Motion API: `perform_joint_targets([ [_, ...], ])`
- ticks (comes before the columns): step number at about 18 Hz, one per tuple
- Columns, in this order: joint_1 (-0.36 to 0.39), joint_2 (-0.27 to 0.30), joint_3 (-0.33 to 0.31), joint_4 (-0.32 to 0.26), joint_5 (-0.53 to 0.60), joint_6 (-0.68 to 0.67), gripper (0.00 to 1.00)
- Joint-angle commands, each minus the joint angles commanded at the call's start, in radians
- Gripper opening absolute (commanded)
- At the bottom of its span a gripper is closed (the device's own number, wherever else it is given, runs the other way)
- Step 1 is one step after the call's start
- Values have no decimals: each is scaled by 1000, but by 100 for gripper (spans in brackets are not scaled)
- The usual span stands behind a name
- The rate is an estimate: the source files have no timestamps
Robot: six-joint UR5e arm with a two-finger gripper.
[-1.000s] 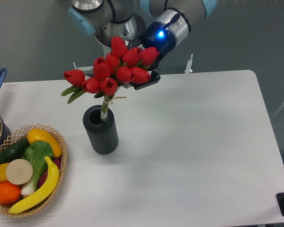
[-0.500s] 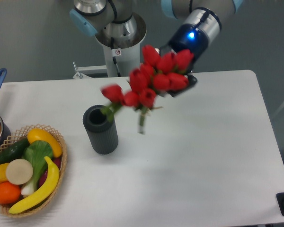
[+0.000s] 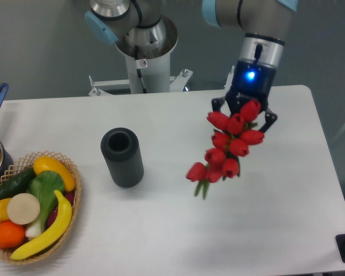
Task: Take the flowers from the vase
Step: 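Carry the tulip bunch away from the vase over the empty table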
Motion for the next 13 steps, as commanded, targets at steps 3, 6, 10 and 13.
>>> perform_joint_targets([
  [3,-40,-51,51,-2,123,11,7],
  [6,-103,-104,109,-40,287,12,8],
  [10,-126,-149,163,-100,356,12,8],
  [13,-129,-154,155,-95,388,12,8],
])
